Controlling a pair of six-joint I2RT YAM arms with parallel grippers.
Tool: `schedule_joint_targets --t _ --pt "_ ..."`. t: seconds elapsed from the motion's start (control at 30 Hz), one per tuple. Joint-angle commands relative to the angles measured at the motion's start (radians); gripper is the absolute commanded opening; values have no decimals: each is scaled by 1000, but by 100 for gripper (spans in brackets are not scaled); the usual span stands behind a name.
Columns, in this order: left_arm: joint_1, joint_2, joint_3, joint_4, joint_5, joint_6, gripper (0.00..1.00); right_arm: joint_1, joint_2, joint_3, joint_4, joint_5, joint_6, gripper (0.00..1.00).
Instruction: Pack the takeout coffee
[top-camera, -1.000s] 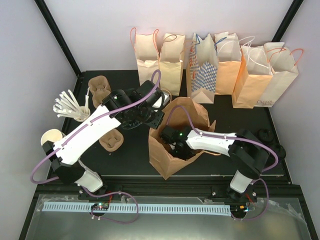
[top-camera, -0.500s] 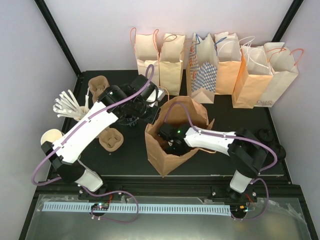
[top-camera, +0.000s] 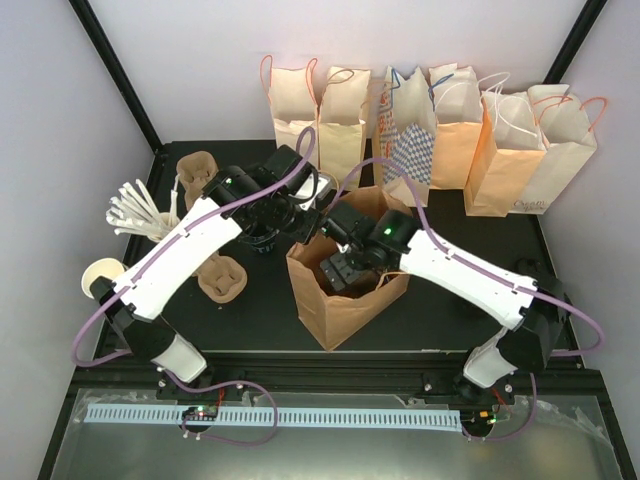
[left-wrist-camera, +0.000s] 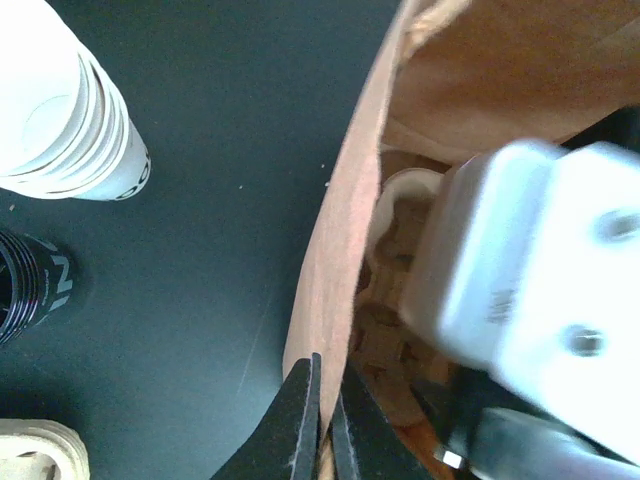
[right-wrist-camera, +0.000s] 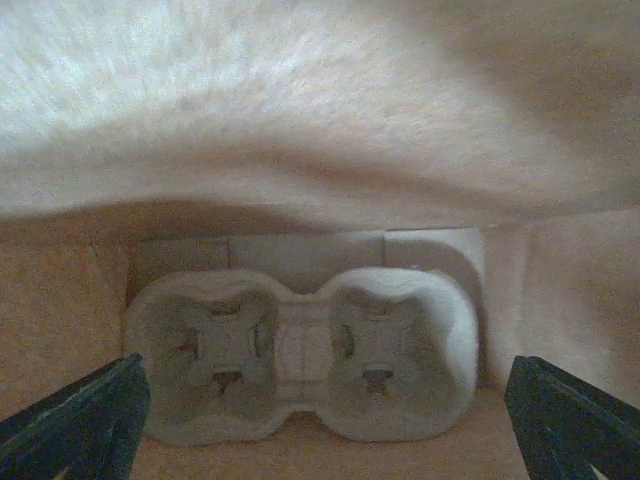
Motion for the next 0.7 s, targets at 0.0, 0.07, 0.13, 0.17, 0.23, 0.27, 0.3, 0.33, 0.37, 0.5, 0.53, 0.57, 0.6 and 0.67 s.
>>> schedule_joint_targets --t 0.0,0.07,0.13,0.17,0.23,0.27,0.3,0.33,0.37,0.5,0.53,0.57,0.6,0.67 --pt "12 37 43 17 -1 44 2 -41 -51 115 -127 65 3 100" --pt "17 59 68 16 -1 57 2 -67 -64 163 -159 65 2 100" --pt "20 88 99 16 0 67 2 -92 -75 213 -190 55 -2 98" --pt "22 104 119 15 0 73 1 -102 -80 241 -205 51 -3 97" --pt "27 143 166 9 2 82 1 -123 -88 302 -241 50 -4 95" --pt "30 162 189 7 2 86 2 -134 -90 334 -258 51 -2 95" --pt "37 182 211 9 2 87 2 -146 -93 363 -274 52 -2 94" --pt "44 201 235 12 3 87 1 -158 -96 389 -285 53 -2 94" --pt "50 222 258 15 10 88 2 -172 -98 415 -300 54 -1 93" --pt "66 299 360 51 23 92 2 -252 -105 506 -345 67 8 91" --pt "70 318 386 60 23 89 2 -283 -105 533 -352 73 9 91" --pt "74 338 410 69 27 83 2 -304 -106 558 -359 81 10 90" --pt "80 362 437 78 38 78 2 -323 -106 587 -364 85 8 90" --pt "92 402 488 99 67 65 2 -351 -106 637 -367 97 1 90"
